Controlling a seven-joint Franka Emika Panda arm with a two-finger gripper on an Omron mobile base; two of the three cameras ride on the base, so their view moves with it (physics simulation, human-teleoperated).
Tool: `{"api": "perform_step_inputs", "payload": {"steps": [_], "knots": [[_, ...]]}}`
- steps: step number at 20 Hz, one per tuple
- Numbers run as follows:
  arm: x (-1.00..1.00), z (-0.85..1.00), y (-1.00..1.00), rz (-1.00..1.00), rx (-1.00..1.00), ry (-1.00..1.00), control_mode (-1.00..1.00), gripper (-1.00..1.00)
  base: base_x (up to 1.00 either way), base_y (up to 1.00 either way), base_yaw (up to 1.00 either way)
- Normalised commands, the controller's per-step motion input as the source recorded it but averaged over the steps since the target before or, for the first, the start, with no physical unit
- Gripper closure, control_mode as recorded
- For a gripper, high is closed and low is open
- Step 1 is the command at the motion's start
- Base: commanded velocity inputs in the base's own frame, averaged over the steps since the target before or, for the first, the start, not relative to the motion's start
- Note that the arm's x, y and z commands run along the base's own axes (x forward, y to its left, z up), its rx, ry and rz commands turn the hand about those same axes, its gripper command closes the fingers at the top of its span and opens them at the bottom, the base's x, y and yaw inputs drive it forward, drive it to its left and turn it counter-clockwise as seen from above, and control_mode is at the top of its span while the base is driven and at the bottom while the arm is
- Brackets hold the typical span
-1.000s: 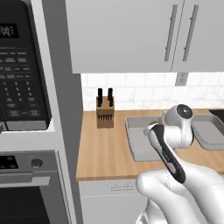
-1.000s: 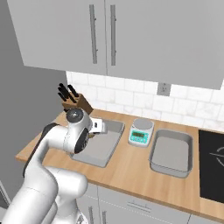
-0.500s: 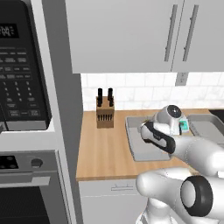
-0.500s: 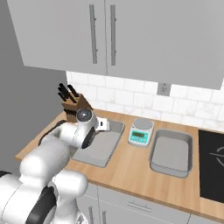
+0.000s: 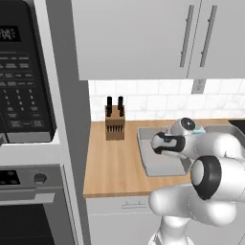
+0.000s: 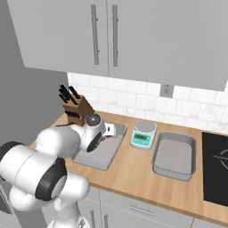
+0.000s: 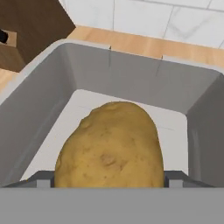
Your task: Place one potato and one chicken drumstick in each tupperware on the nearby counter, to pack two identical lunches.
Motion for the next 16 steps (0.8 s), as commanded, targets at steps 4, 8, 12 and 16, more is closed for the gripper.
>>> {"api": "perform_step_inputs", "payload": {"steps": [4,8,12,16], "knots": [[0.44,-0.32,-0.01,0.00,0.00,0.02,-1.00,1.00,0.00,0.00,0.00],[0.46,-0.13,0.00,0.00,0.00,0.01,-1.00,-1.00,0.00,0.00,0.00],[0.01,0.11,0.00,0.00,0.00,0.00,-1.00,-1.00,0.00,0.00,0.00],[0.00,0.56,0.00,0.00,0.00,0.00,-1.00,-1.00,0.00,0.00,0.00]]}}
